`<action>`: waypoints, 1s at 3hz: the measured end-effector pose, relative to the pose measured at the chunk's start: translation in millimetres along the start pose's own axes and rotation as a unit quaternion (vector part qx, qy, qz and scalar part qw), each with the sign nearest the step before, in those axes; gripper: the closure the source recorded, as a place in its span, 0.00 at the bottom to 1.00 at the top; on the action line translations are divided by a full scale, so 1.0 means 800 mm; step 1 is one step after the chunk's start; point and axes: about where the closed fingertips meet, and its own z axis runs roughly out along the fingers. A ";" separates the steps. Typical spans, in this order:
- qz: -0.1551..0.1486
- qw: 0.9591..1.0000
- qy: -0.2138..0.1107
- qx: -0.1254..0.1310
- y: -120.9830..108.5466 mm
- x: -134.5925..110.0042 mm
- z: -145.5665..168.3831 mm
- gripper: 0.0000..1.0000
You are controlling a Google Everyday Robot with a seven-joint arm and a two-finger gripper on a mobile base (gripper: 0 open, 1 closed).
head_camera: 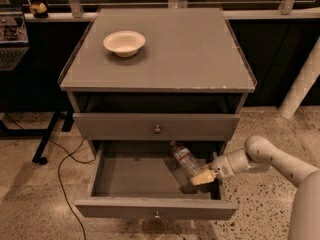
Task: Place water bottle into middle drawer
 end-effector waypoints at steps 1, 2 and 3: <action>0.000 1.000 0.000 0.000 0.000 0.000 0.000 0.58; 0.000 1.000 0.000 0.000 0.000 0.000 0.000 0.35; 0.000 1.000 0.000 0.000 0.000 0.000 0.000 0.11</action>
Offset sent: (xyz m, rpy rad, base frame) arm 0.0000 0.0000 0.0000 0.0000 0.0000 0.0000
